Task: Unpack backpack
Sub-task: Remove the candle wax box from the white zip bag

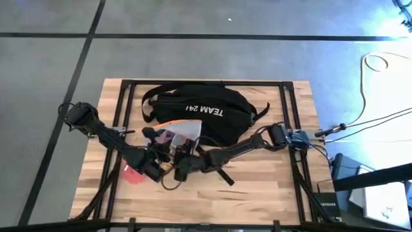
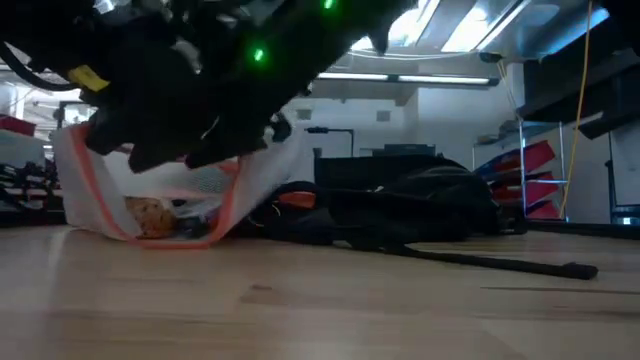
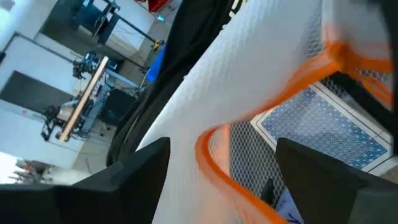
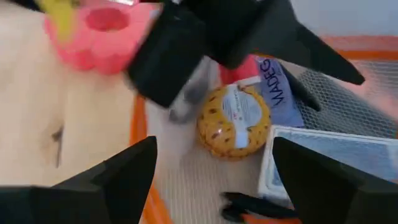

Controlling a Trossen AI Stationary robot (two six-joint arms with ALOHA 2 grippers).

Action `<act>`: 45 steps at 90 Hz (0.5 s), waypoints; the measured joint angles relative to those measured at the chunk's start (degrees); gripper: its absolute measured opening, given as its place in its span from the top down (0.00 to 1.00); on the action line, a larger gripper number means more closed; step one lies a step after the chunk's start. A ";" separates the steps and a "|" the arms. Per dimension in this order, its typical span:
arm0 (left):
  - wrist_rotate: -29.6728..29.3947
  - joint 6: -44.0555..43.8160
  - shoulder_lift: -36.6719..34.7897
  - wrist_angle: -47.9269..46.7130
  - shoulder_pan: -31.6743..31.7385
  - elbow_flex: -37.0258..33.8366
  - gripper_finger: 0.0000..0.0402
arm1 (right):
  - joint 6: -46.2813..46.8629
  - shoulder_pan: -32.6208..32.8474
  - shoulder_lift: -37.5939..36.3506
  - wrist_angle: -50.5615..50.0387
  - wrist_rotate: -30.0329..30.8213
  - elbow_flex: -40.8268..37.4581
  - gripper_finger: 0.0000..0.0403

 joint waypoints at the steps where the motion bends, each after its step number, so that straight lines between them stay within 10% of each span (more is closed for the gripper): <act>1: 0.02 -0.20 0.00 -0.09 -0.01 0.00 0.30 | 0.00 -0.15 0.21 0.28 -0.46 0.00 0.25; 45: 2.90 -4.07 0.02 0.25 -1.54 0.00 0.30 | -9.01 -3.32 3.48 12.29 -1.49 -0.04 0.19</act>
